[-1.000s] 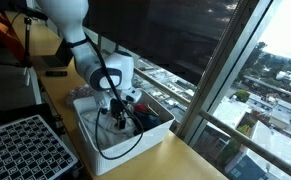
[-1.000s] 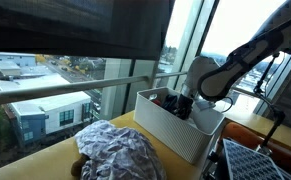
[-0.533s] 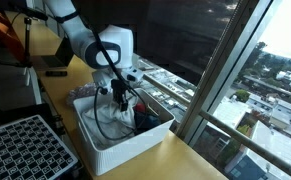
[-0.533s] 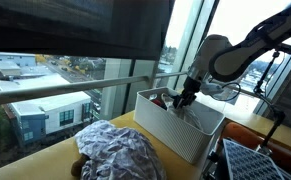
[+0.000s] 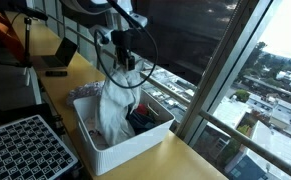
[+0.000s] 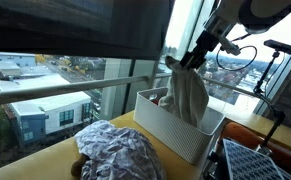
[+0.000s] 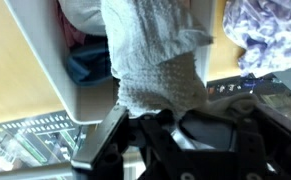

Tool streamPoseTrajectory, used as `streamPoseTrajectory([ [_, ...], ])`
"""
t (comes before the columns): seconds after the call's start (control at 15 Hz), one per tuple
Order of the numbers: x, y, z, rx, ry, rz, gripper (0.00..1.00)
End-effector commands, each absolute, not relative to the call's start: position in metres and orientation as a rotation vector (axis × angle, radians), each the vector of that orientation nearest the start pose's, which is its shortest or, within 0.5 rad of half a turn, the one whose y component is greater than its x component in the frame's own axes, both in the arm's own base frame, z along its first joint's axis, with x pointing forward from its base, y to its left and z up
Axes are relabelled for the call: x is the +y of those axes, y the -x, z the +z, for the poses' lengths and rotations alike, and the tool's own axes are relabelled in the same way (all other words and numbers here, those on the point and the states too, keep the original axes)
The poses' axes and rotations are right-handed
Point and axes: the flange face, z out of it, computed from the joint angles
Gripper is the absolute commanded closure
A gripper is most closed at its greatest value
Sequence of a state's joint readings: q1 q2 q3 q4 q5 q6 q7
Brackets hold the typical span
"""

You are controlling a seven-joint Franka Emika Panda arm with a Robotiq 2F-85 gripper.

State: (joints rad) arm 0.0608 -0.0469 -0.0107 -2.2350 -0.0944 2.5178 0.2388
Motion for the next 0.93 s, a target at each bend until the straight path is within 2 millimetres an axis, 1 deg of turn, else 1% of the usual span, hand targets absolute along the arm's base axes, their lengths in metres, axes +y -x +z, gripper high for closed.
streamPoseTrajectory([
  [0.0, 0.061, -0.537, 0.518, 0.075, 3.083, -0.74, 1.0],
  [0.2, 0.102, -0.532, 0.591, -0.053, 3.044, -0.922, 1.0],
  [0.47, 0.166, -0.521, 0.677, -0.243, 2.996, -1.12, 1.0],
  [0.67, 0.214, -0.509, 0.736, -0.361, 2.944, -1.232, 1.0],
  [0.8, 0.246, -0.499, 0.767, -0.42, 2.919, -1.28, 1.0],
  [0.87, 0.263, -0.494, 0.777, -0.446, 2.909, -1.287, 1.0],
])
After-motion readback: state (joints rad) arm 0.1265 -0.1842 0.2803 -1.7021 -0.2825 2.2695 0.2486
